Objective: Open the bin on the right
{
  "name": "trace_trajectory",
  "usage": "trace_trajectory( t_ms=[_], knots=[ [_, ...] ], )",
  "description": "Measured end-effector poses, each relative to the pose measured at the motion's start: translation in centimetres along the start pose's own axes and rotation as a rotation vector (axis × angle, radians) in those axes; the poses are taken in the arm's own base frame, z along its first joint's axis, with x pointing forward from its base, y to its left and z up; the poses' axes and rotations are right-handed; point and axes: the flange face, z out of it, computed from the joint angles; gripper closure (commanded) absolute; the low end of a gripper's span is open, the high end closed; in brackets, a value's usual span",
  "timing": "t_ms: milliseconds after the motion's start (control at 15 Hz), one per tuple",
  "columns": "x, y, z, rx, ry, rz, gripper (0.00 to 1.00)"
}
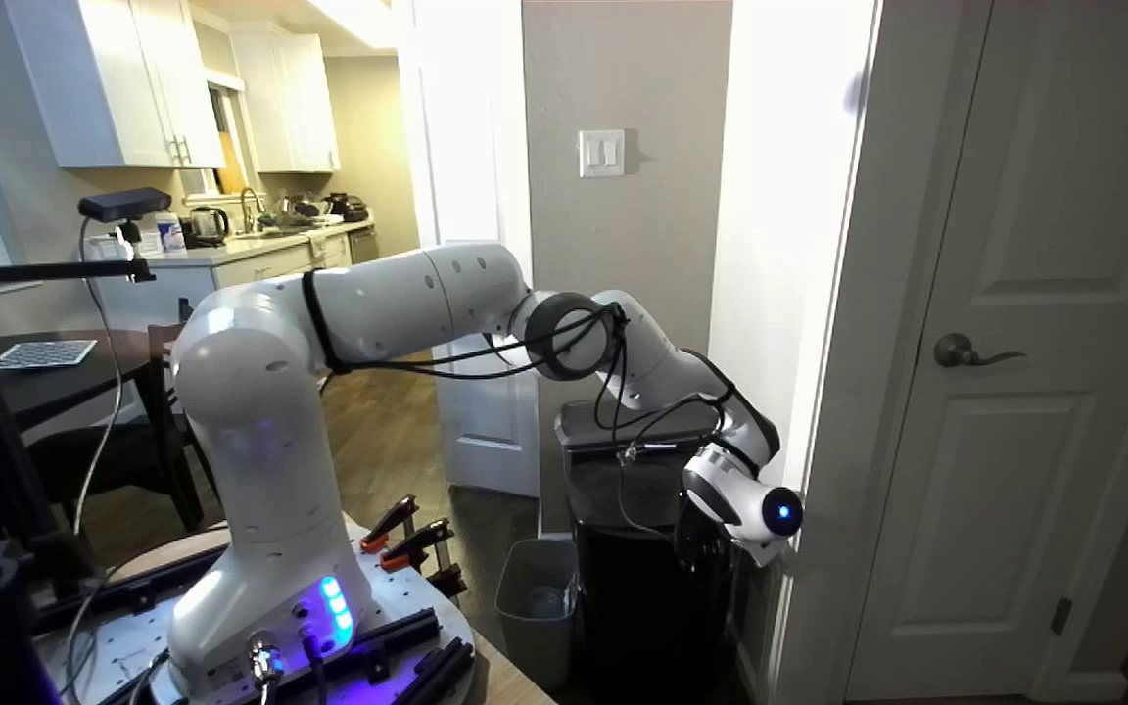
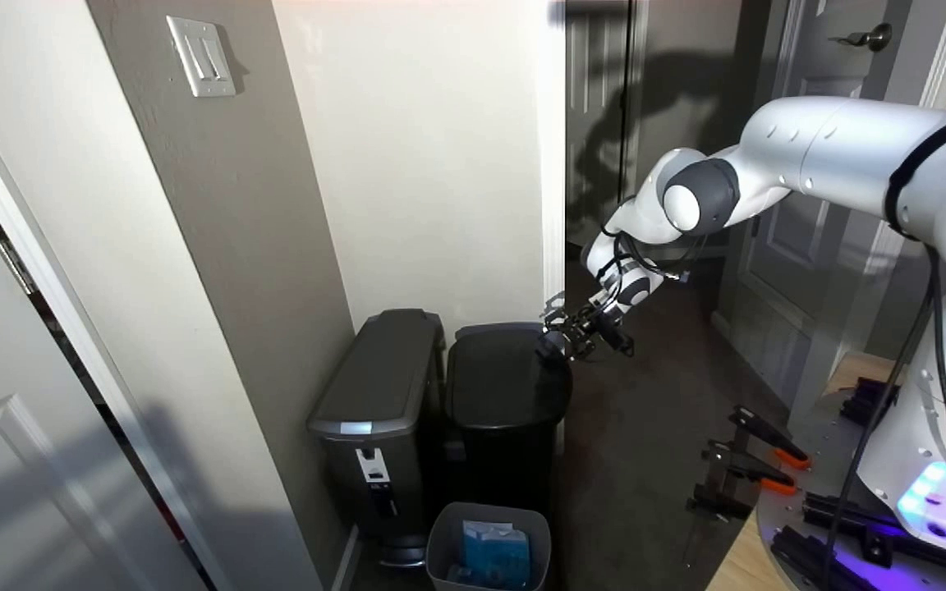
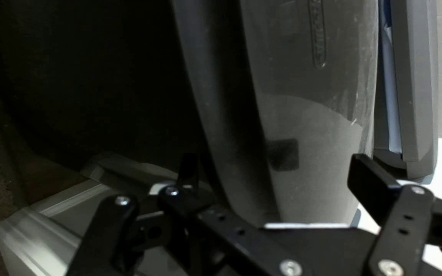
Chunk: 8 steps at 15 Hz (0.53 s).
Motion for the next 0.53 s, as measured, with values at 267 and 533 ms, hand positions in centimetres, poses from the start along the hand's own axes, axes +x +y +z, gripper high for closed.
trace_trajectory(
  t_ms=[267, 533],
  knots=[
    [-0.7, -1.4, -0.5, -0.009, 0.002, 0.004, 0.0],
    [-2.0, -4.8, -2.7, -0.042, 0.026, -0.009, 0.0]
  ],
)
